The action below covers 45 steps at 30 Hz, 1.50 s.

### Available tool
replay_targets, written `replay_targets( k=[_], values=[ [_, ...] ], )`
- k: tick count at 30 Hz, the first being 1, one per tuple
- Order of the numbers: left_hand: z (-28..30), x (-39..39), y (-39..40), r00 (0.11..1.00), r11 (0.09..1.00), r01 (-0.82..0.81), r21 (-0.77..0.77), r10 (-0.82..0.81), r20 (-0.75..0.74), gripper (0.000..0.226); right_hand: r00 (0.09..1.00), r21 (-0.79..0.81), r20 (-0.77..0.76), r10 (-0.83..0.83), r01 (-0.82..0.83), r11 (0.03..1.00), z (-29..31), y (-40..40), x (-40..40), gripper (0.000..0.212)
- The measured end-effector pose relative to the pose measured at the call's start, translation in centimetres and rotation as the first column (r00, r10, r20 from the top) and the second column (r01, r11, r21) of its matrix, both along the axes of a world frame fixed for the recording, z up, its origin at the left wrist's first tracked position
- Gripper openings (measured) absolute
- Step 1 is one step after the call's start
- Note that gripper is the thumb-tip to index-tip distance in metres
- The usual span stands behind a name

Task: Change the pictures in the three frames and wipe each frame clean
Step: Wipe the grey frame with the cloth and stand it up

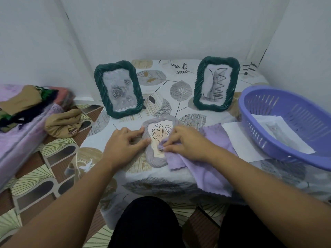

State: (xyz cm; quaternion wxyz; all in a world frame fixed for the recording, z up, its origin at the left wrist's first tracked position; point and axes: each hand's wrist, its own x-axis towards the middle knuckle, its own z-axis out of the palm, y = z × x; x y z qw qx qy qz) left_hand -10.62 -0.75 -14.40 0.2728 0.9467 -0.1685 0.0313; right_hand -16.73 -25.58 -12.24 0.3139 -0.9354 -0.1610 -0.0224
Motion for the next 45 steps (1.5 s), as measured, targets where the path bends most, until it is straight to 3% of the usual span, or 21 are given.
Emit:
replay_targets(
  k=[2, 7, 12, 17, 22, 27, 32, 37, 42, 45],
  values=[
    [0.0, 0.0, 0.1, 1.0, 1.0, 0.006, 0.003, -0.006, 0.0, 0.063, 0.996, 0.011, -0.057, 0.067, -0.067, 0.998, 0.1, -1.2, -0.7, 0.018],
    [0.0, 0.1, 0.0, 1.0, 1.0, 0.006, 0.006, -0.006, -0.001, 0.066, 0.988, 0.015, 0.069, -0.138, 0.137, 0.99, 0.2, -0.3, 0.8, 0.019],
    [0.1, 0.0, 0.0, 1.0, 1.0, 0.014, -0.001, -0.014, -0.006, 0.066, 0.995, 0.013, -0.069, 0.074, -0.074, 0.997, 0.6, -1.4, -0.8, 0.016],
    [0.2, -0.1, -0.1, 1.0, 1.0, 0.008, -0.001, -0.008, -0.005, 0.065, 0.989, 0.026, 0.073, -0.128, 0.127, 0.992, 0.0, -0.5, 0.9, 0.018],
    [0.3, -0.3, 0.0, 1.0, 1.0, 0.013, 0.0, -0.013, -0.014, 0.062, 0.996, 0.02, -0.053, 0.074, -0.073, 0.997, -0.1, -1.5, -0.9, 0.02],
    [0.4, -0.3, -0.1, 1.0, 1.0, 0.009, 0.009, -0.009, -0.012, 0.062, 0.976, 0.013, 0.083, -0.203, 0.202, 0.979, -0.4, 0.4, 1.9, 0.019],
    [0.2, -0.2, 0.1, 1.0, 1.0, 0.012, 0.005, -0.012, -0.005, 0.063, 0.992, 0.015, -0.042, 0.118, -0.117, 0.993, 0.1, -0.4, -0.9, 0.018],
    [0.3, -0.1, -0.1, 1.0, 1.0, 0.012, 0.022, -0.012, -0.004, 0.066, 0.99, -0.027, 0.07, -0.124, 0.126, 0.992, 0.0, 0.1, 1.9, 0.018],
    [0.2, -0.2, 0.0, 1.0, 1.0, 0.018, 0.011, -0.018, -0.003, 0.063, 0.991, -0.022, -0.051, 0.127, -0.129, 0.991, 0.4, -0.8, 0.0, 0.019],
    [0.1, -0.2, 0.0, 1.0, 1.0, 0.012, 0.012, -0.012, -0.001, 0.064, 0.995, -0.012, 0.053, -0.083, 0.083, 0.996, -0.1, -0.7, 1.4, 0.023]
  ],
)
